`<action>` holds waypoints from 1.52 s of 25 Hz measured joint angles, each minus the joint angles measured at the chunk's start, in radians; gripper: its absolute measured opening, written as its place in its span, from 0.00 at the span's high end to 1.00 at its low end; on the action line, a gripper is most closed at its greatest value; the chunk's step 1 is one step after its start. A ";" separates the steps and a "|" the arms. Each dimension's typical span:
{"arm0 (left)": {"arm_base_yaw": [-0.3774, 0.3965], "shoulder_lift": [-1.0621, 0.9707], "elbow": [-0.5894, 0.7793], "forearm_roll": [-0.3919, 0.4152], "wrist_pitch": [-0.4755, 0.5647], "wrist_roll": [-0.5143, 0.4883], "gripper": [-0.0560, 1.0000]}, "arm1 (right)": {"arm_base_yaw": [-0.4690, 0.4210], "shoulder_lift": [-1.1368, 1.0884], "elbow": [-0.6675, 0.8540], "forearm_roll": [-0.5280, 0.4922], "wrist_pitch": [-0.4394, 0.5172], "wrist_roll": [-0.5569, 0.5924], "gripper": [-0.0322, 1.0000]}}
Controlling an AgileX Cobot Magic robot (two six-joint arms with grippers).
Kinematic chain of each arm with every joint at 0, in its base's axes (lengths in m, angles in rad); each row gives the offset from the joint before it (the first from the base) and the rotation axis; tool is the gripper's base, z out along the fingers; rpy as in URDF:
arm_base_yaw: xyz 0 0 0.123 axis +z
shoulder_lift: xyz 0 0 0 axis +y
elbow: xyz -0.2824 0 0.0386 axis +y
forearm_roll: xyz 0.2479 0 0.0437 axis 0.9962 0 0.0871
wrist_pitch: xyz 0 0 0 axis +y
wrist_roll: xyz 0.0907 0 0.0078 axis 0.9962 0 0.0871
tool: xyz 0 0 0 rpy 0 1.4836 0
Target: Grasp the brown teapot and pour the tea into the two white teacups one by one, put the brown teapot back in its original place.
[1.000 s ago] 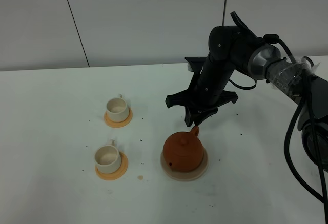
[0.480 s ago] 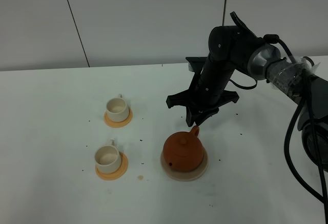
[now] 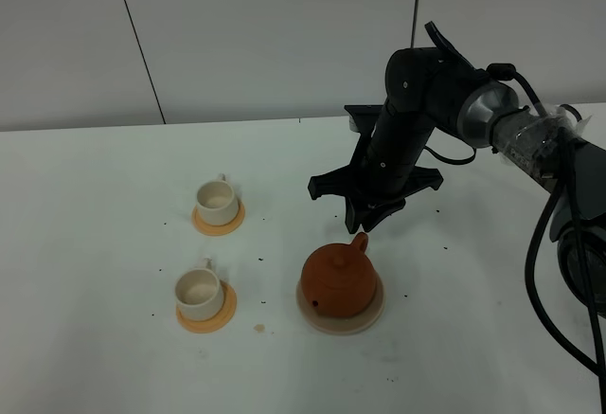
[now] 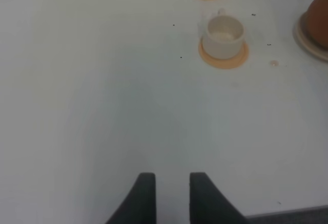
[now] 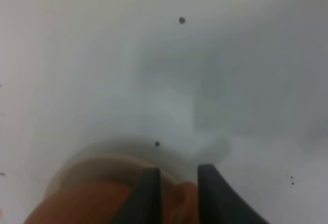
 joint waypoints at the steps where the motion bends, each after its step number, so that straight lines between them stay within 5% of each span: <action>1: 0.000 0.000 0.000 0.000 0.000 0.000 0.73 | 0.000 0.000 0.000 0.000 0.000 0.001 0.80; 38: 0.000 0.000 0.000 0.001 0.000 0.000 0.73 | -0.012 -0.069 0.116 -0.046 -0.002 -0.001 0.80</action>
